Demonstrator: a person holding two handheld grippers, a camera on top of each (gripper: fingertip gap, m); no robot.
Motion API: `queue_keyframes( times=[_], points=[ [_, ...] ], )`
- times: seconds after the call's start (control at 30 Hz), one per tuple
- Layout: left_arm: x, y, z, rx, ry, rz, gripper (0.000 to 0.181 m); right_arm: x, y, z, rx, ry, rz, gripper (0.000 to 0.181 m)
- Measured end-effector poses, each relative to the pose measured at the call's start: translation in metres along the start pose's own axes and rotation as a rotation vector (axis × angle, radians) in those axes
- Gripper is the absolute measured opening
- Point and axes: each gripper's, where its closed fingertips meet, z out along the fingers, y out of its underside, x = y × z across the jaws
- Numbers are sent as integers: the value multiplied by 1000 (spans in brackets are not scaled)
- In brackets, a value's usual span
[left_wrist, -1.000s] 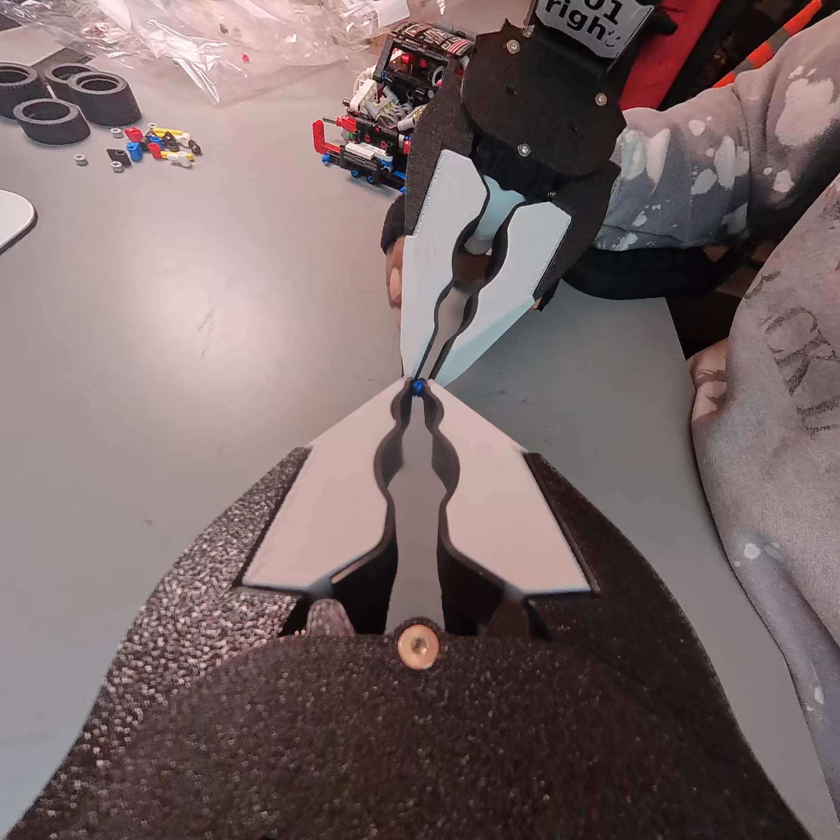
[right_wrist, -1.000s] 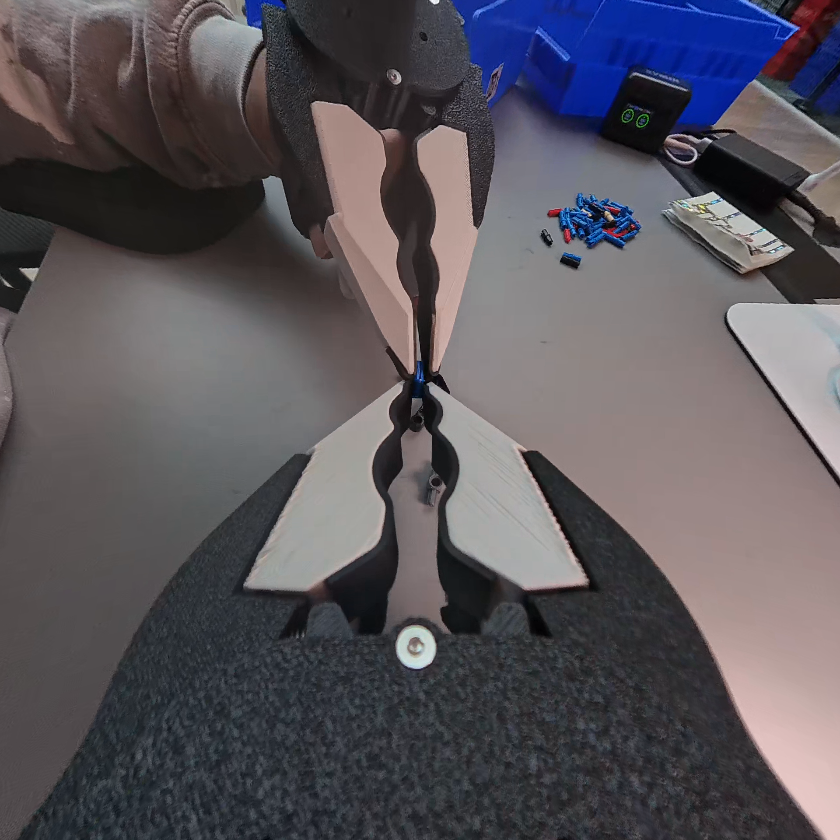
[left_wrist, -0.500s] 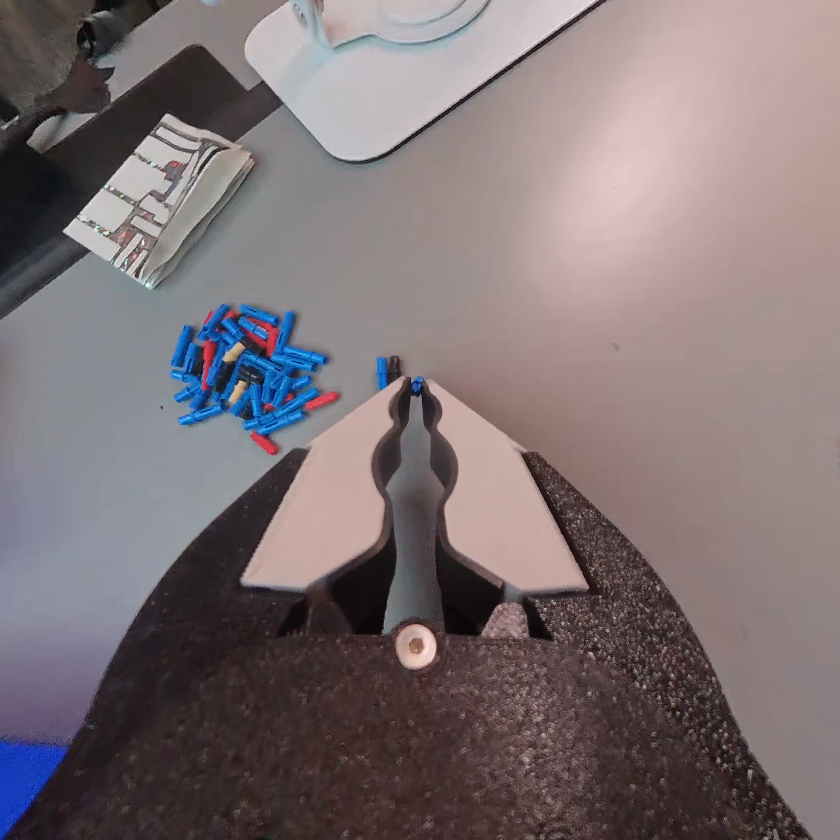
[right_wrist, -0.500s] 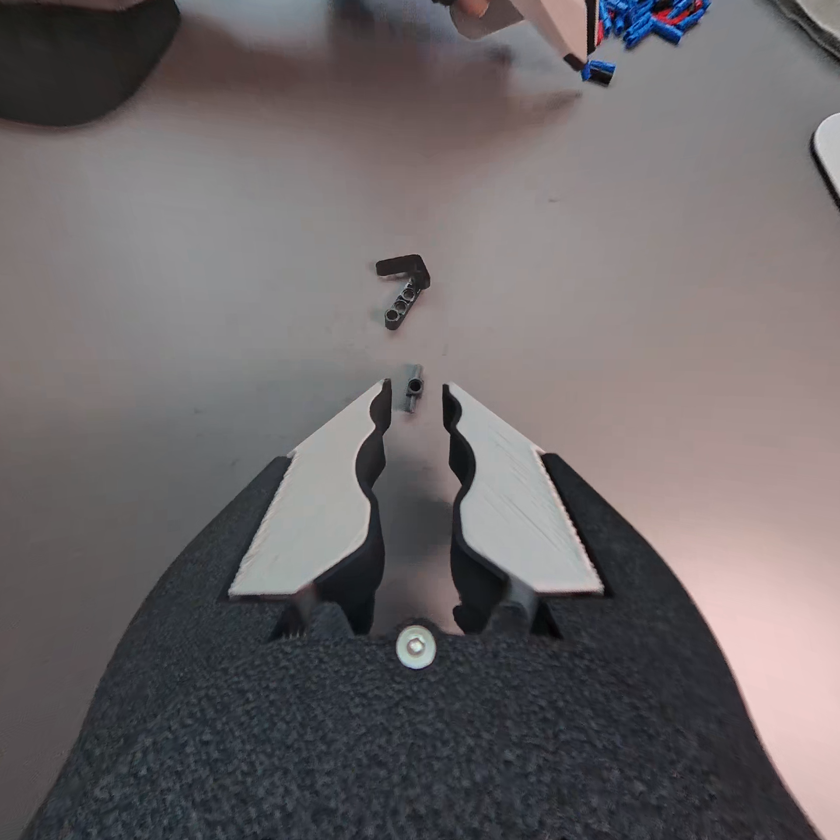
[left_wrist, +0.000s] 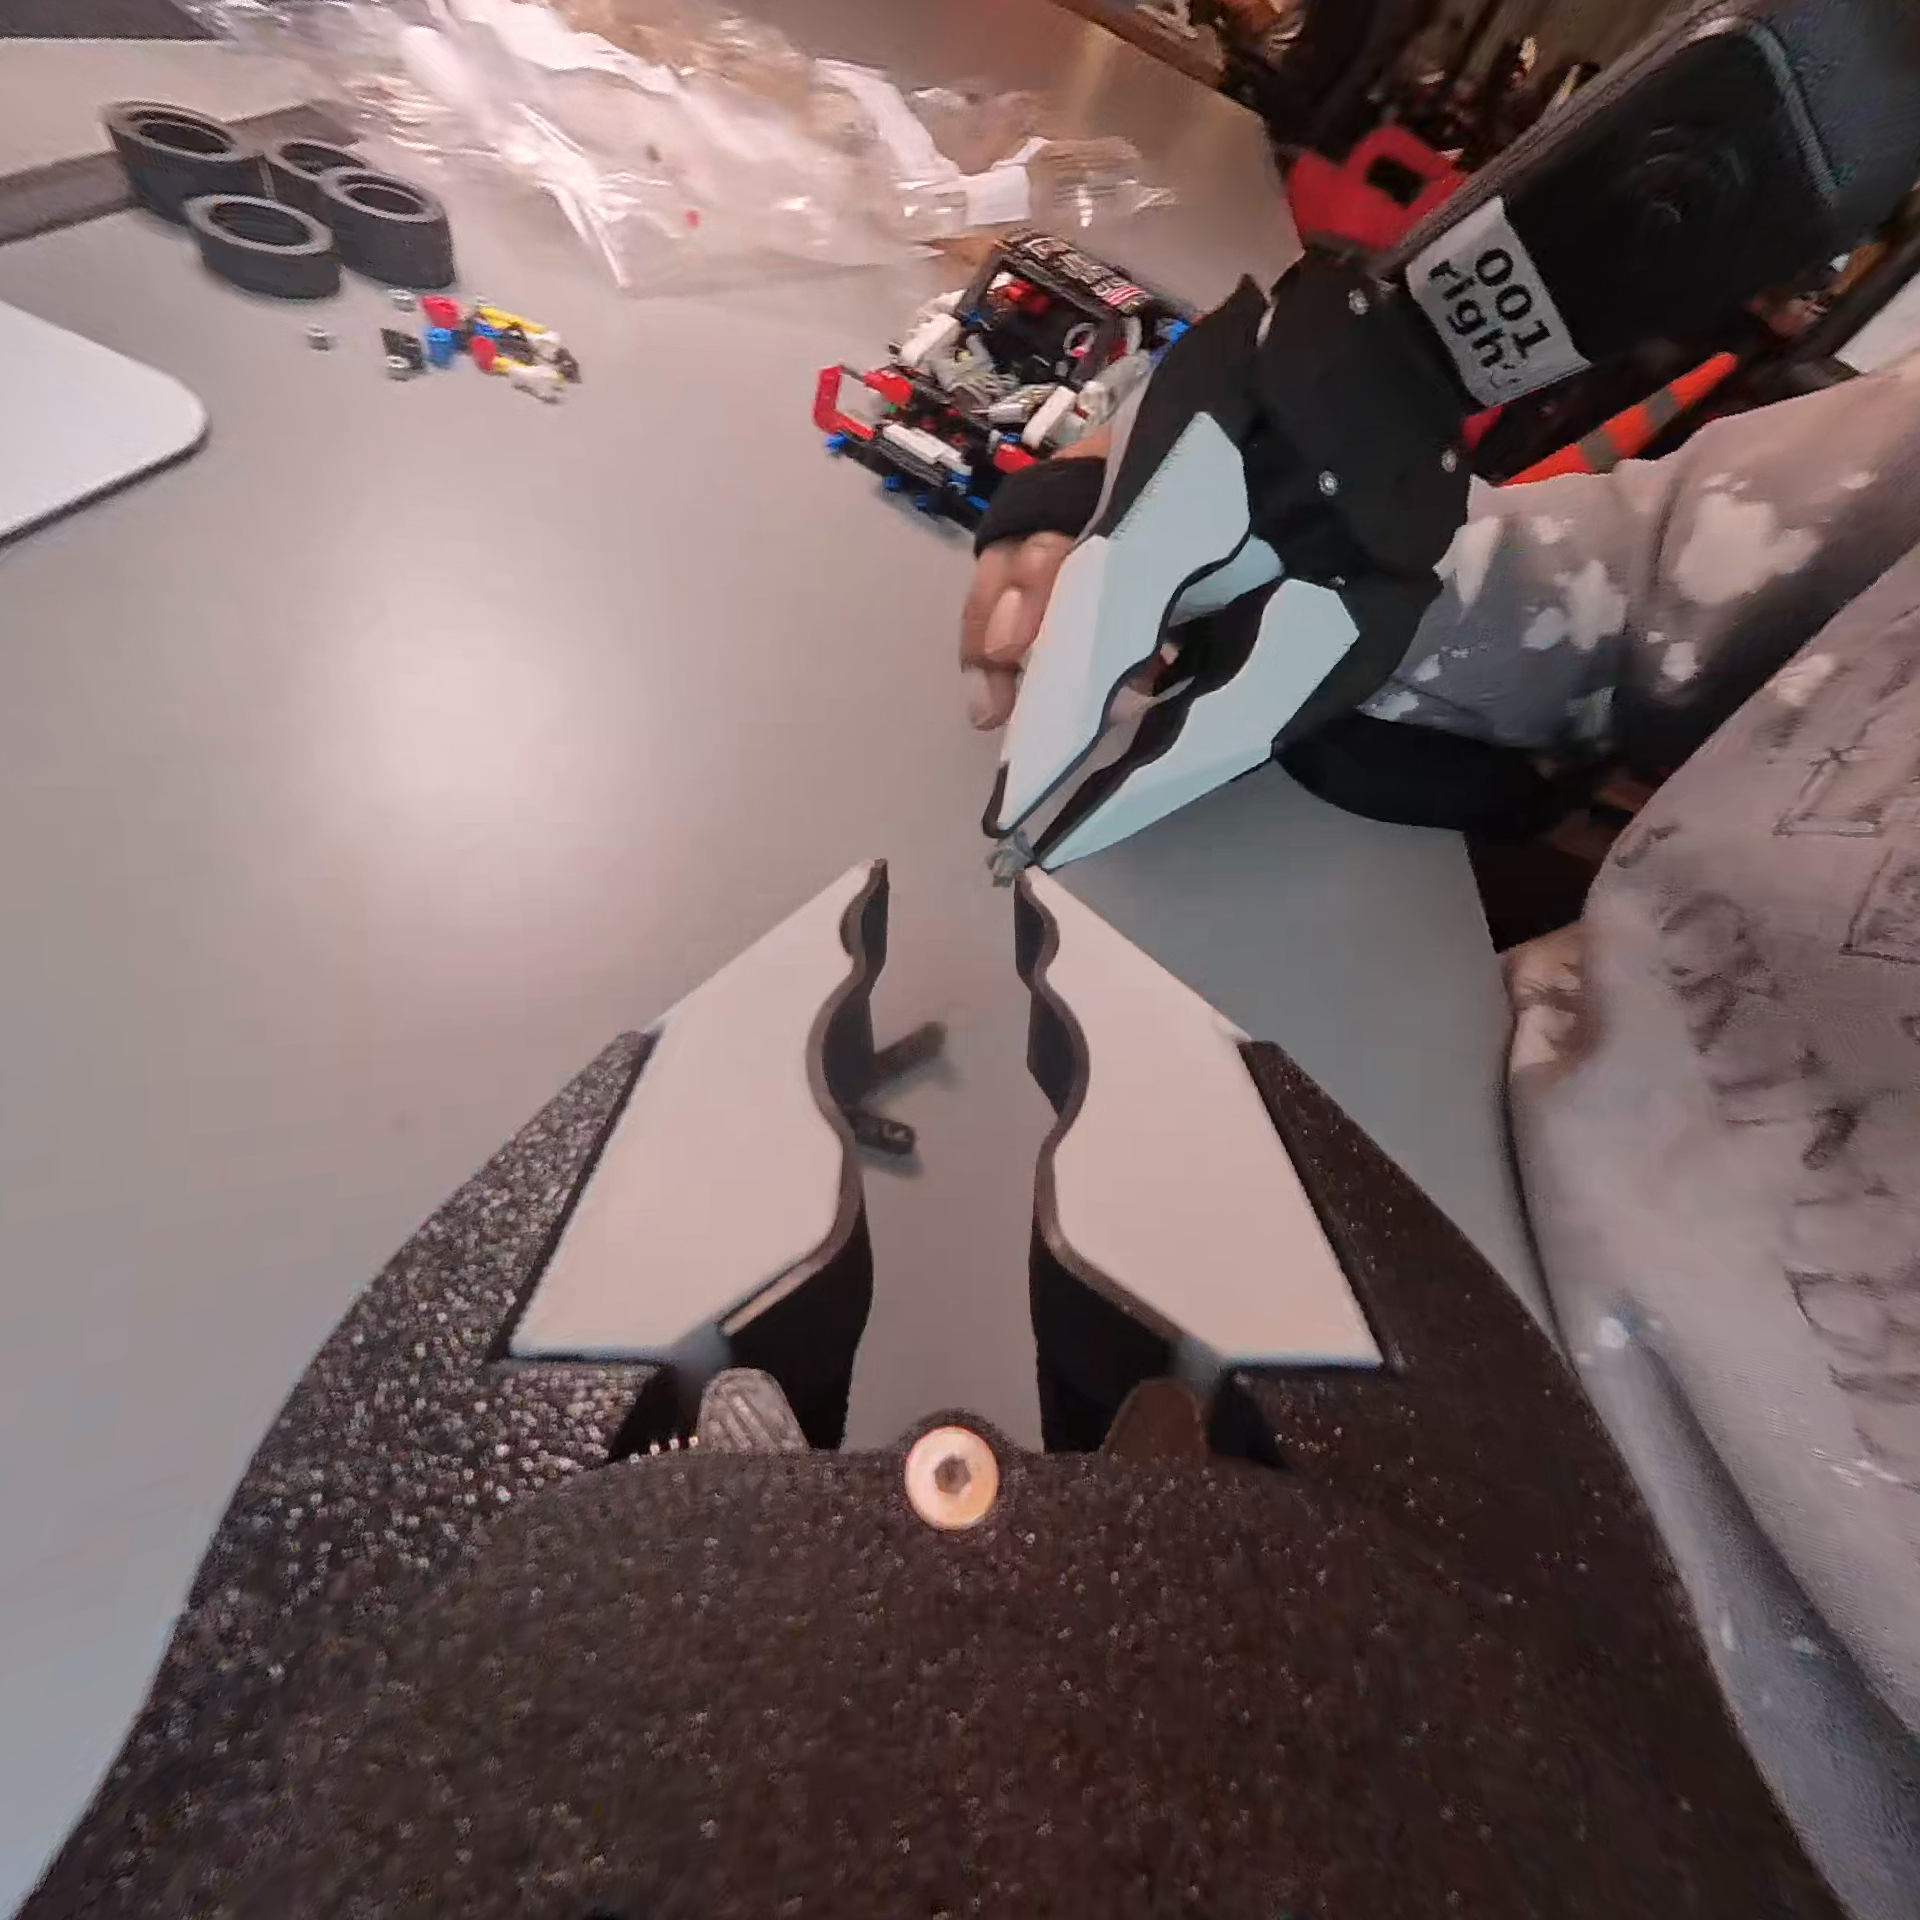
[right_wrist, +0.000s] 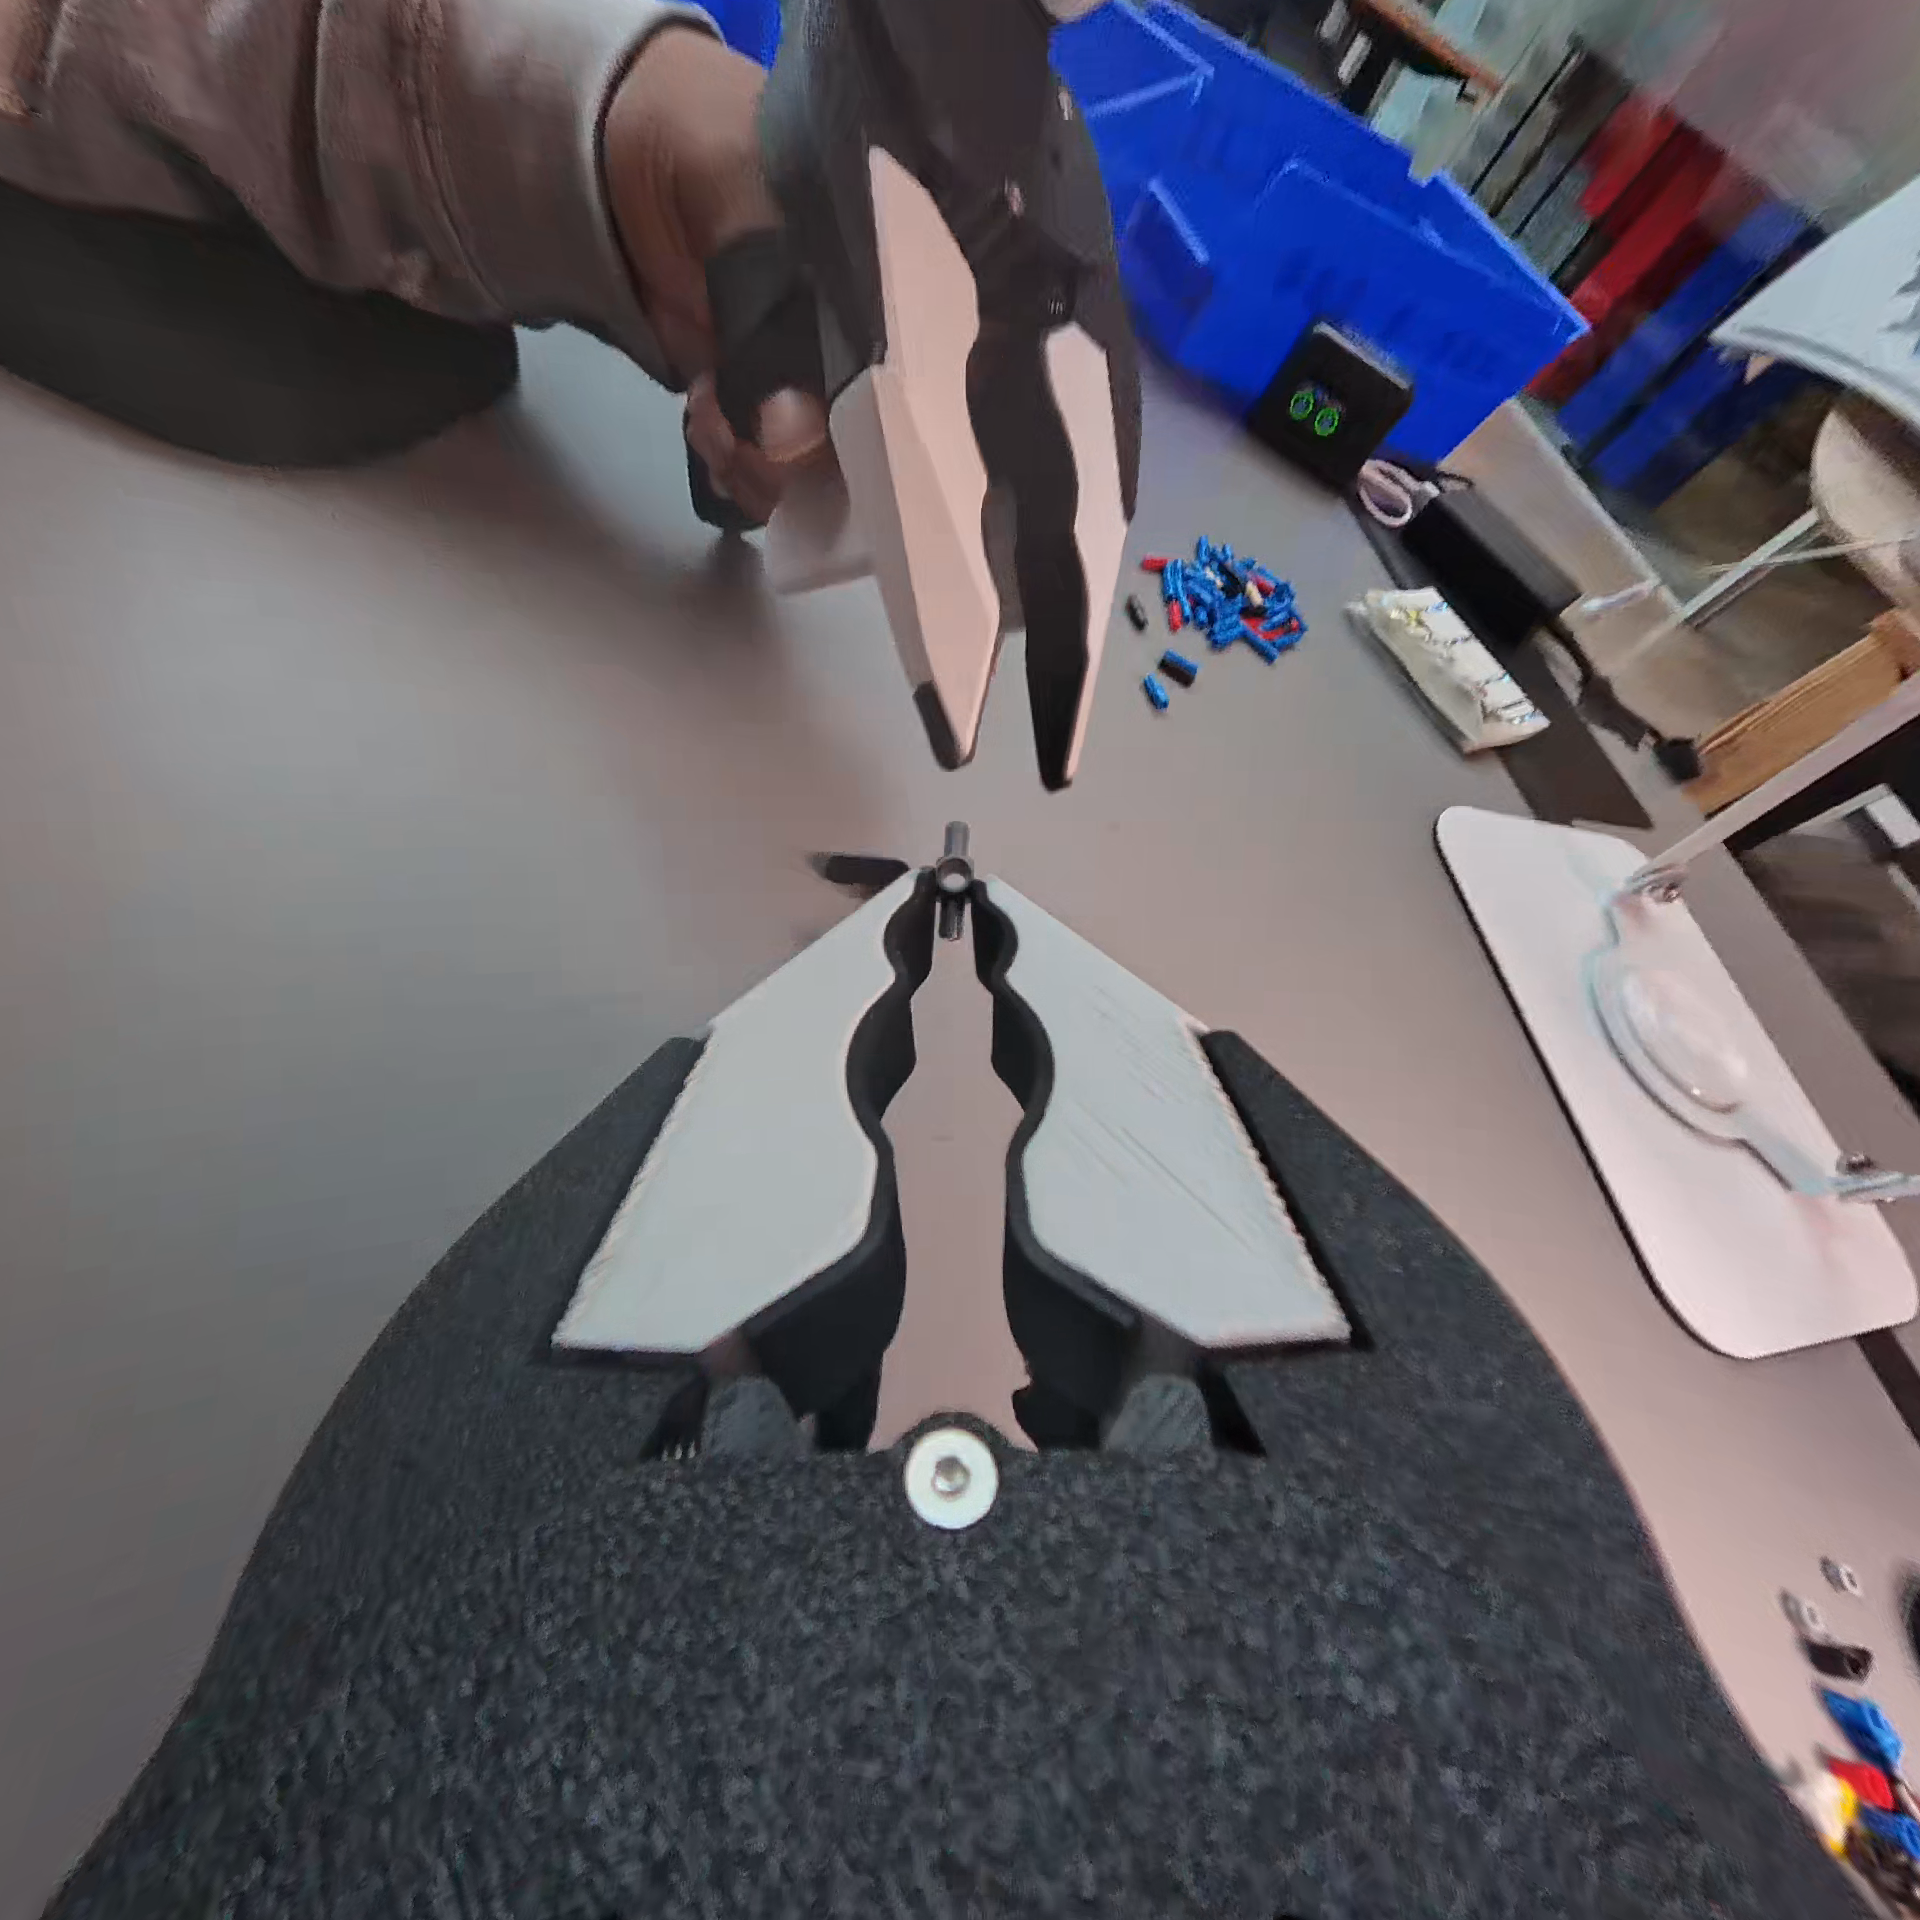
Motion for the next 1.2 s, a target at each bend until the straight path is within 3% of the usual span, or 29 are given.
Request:
queue_keyframes(
  times=[0.3, 0.43, 0.47, 0.63, 0.77, 0.9, 1.1, 1.2],
  points=[
    [25, 1, 9, -12, 90, 17, 0, -7, -10, 0, 43, 7, -56, 7],
    [20, -12, -1, 3, 17, 81, 0, 0, -9, 0, 50, 30, 10, 15],
    [19, -19, -7, 20, -8, 94, 0, 3, -13, -3, 74, 44, 24, 9],
    [-5, -41, -48, 61, -233, 172, 0, 10, -16, -7, 103, 43, 90, 10],
    [-12, -30, -61, 9, -289, 169, 0, 13, -6, -4, 54, 37, 123, 11],
    [-2, -4, -35, -76, -247, 186, 13, 33, 17, -10, -67, 103, 159, 14],
    [32, 26, 43, -208, -102, 268, 33, 111, 21, -51, 78, 376, 439, 12],
    [29, 31, 76, -283, -91, 343, 36, 133, 38, -64, 116, 469, 551, 12]
  ],
)
